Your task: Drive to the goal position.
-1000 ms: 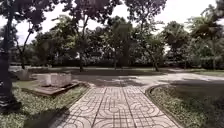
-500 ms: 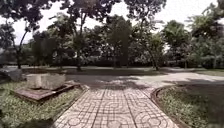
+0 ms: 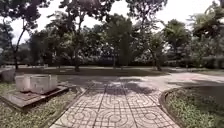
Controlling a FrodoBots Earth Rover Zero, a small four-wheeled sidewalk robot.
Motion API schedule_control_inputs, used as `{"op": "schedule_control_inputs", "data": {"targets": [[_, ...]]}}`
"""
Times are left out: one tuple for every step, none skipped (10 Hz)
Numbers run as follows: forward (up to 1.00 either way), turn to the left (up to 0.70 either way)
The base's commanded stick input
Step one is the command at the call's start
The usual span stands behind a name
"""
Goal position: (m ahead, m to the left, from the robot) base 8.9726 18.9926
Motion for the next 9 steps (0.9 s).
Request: {"op": "schedule_control_inputs", "data": {"targets": [[0.70,0.00],[0.70,0.00],[0.70,0.00],[0.70,0.00],[0.70,0.00],[0.70,0.00],[0.70,0.00],[0.70,0.27],[0.70,0.27]]}}
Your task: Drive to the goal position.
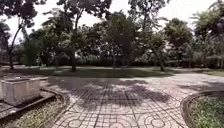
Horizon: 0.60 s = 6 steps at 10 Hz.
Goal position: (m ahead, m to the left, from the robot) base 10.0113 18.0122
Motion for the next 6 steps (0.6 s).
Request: {"op": "schedule_control_inputs", "data": {"targets": [[0.70,0.27],[0.70,0.03],[0.70,0.00],[0.70,0.00],[0.70,0.00],[0.70,0.00]]}}
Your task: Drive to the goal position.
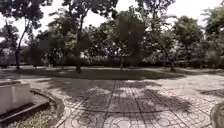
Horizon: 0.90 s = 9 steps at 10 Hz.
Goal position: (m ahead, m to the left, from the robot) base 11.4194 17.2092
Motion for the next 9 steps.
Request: {"op": "schedule_control_inputs", "data": {"targets": [[0.70,0.00],[0.70,0.00],[0.70,0.27],[0.70,0.27],[0.20,0.08],[0.00,0.00],[0.00,0.00],[0.00,0.00],[0.00,0.00]]}}
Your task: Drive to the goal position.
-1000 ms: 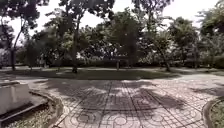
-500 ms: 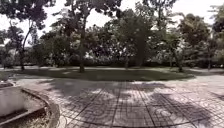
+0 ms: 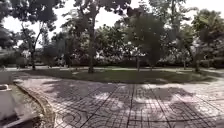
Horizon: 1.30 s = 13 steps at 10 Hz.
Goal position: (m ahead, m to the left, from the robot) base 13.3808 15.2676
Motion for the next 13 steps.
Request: {"op": "schedule_control_inputs", "data": {"targets": [[0.00,0.00],[0.00,0.00],[0.00,0.00],[0.00,0.00],[0.00,0.00],[0.35,0.00],[0.70,0.00],[0.70,0.00],[0.70,0.00],[0.70,0.00],[0.70,0.00],[0.70,0.00],[0.70,0.00]]}}
